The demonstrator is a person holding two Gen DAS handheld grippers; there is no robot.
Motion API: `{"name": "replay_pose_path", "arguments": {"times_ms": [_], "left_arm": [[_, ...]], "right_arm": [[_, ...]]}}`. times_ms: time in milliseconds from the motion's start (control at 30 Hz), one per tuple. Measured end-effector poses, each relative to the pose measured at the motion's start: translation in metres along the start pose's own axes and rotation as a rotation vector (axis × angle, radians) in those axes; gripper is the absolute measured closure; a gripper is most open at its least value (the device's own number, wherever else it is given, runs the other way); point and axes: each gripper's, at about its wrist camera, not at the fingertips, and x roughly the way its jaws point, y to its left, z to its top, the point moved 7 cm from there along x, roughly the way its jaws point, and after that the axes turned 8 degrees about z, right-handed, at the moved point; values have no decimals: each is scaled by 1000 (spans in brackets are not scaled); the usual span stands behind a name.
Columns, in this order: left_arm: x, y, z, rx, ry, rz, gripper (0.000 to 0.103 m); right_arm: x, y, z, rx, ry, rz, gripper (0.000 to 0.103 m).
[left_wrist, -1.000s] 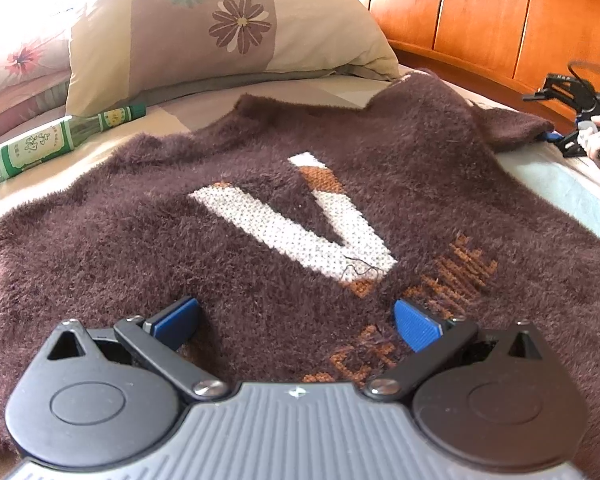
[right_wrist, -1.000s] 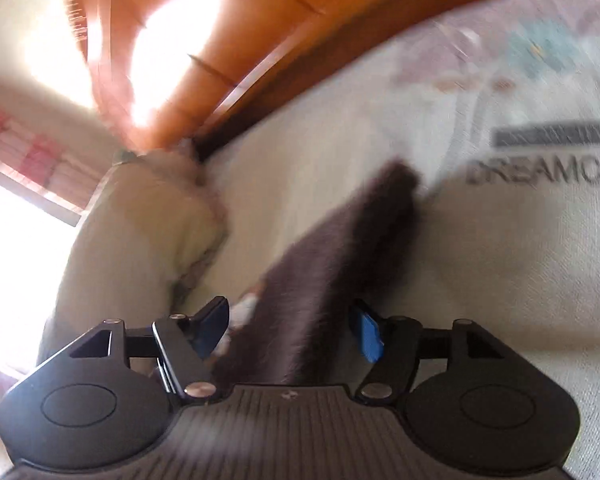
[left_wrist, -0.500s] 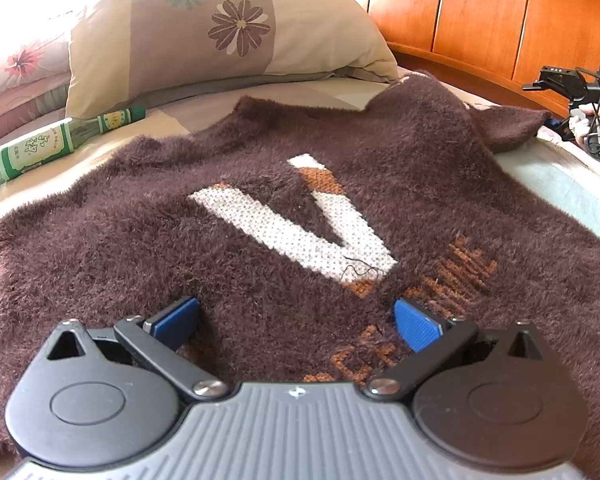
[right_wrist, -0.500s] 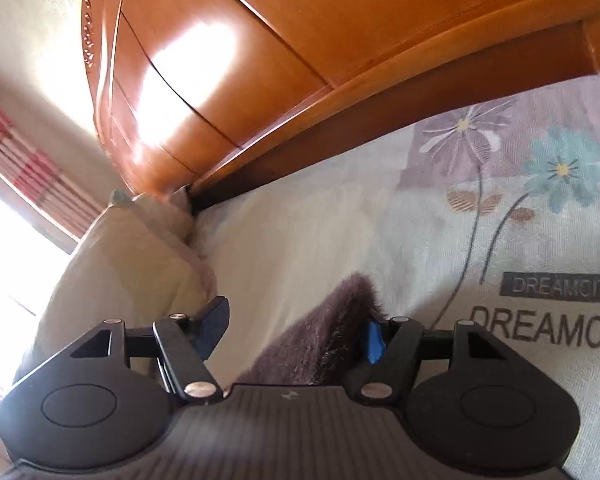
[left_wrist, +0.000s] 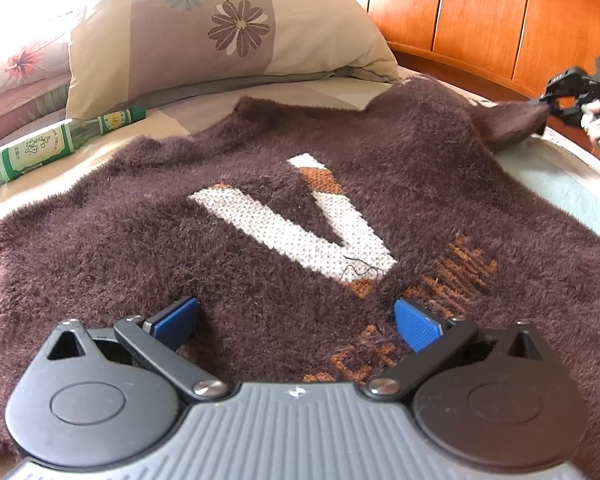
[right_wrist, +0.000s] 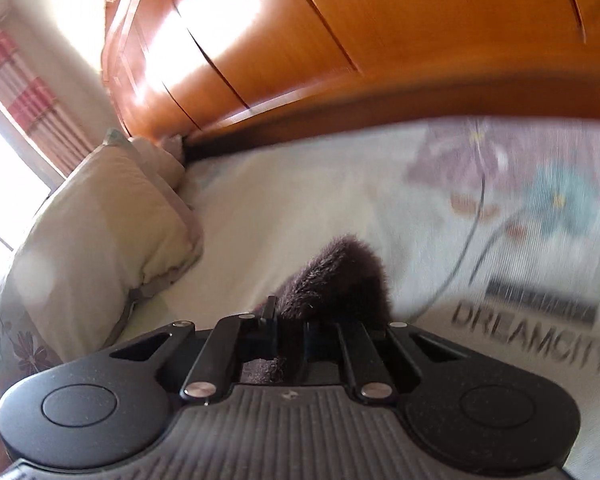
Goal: Fold clothes
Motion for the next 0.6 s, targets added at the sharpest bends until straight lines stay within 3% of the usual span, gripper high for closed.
{"name": "replay_pose_path", "arguments": {"times_ms": [100,133,167,200,267,300,400,467,600], "left_arm": [[0,0,0,0,1,1,0],[0,0,0,1,1,1,0],[0,0,0,1,2,2,0],[0,0,0,1,2,2,0],[0,0,0,1,3,3,0],[0,0,0,1,3,3,0],[0,0,0,1,6,4,0],[0,1,0,1,8,4,0],[-1,1,0,4,10,3,0]], "right_arm": [[-18,12,18,-82,-68,2,90],[-22,12,23,-99,-91,-14,85],[-25,8,25,-90,-89,-72,76],[-27,2,28,-79,-86,-133,57],[-30,-7,25,-82,-58,-247,57],[-33,-3,22,-103,-60,-253,57],[-33,24,5,-194,-24,-184,55],[-21,56,-17,-274,69,-87,51],[6,77,-62,-440,194,-94,45]]}}
